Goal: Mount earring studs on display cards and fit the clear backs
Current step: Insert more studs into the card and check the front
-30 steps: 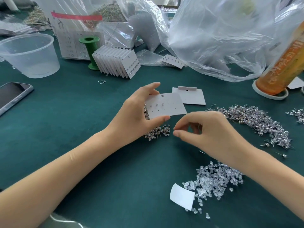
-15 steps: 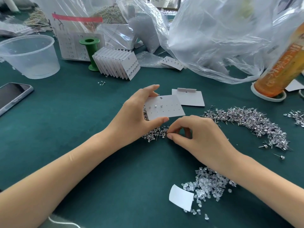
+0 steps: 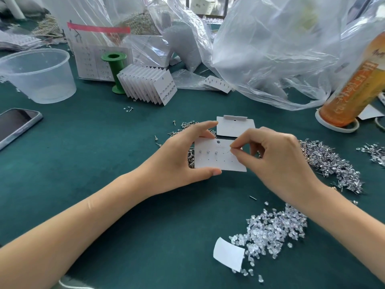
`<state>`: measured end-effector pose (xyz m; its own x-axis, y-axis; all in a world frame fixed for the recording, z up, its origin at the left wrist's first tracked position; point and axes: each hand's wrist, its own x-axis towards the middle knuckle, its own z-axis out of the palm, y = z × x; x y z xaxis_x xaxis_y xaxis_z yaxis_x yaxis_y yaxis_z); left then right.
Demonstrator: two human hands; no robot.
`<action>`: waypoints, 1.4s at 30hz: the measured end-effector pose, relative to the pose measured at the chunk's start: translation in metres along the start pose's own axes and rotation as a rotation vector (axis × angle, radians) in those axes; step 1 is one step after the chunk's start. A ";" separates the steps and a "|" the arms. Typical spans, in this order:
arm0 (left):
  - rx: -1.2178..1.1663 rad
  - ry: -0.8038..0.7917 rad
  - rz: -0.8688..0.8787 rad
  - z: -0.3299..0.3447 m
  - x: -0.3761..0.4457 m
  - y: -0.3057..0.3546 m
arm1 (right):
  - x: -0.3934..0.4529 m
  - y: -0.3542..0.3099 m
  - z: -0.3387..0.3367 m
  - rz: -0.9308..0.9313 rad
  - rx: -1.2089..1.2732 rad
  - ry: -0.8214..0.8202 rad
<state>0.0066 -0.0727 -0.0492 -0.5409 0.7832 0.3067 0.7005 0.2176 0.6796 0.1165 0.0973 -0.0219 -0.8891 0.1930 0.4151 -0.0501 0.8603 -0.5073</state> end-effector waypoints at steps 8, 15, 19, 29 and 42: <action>-0.009 0.006 0.025 0.001 0.000 0.002 | -0.002 -0.001 0.004 -0.060 -0.027 -0.002; -0.016 0.001 0.031 0.002 -0.001 0.003 | -0.003 0.000 0.006 -0.145 -0.041 -0.032; -0.035 0.005 0.025 0.002 -0.001 0.003 | -0.002 0.001 0.004 -0.072 0.060 0.006; -0.089 0.042 0.010 0.007 0.000 0.016 | -0.002 0.015 -0.015 0.569 0.502 -0.083; -0.117 -0.027 0.105 0.038 0.014 0.058 | -0.025 0.026 -0.051 0.847 0.997 -0.406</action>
<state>0.0575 -0.0272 -0.0312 -0.4535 0.8139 0.3632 0.6925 0.0652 0.7184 0.1612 0.1391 -0.0068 -0.8721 0.1866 -0.4524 0.4209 -0.1856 -0.8879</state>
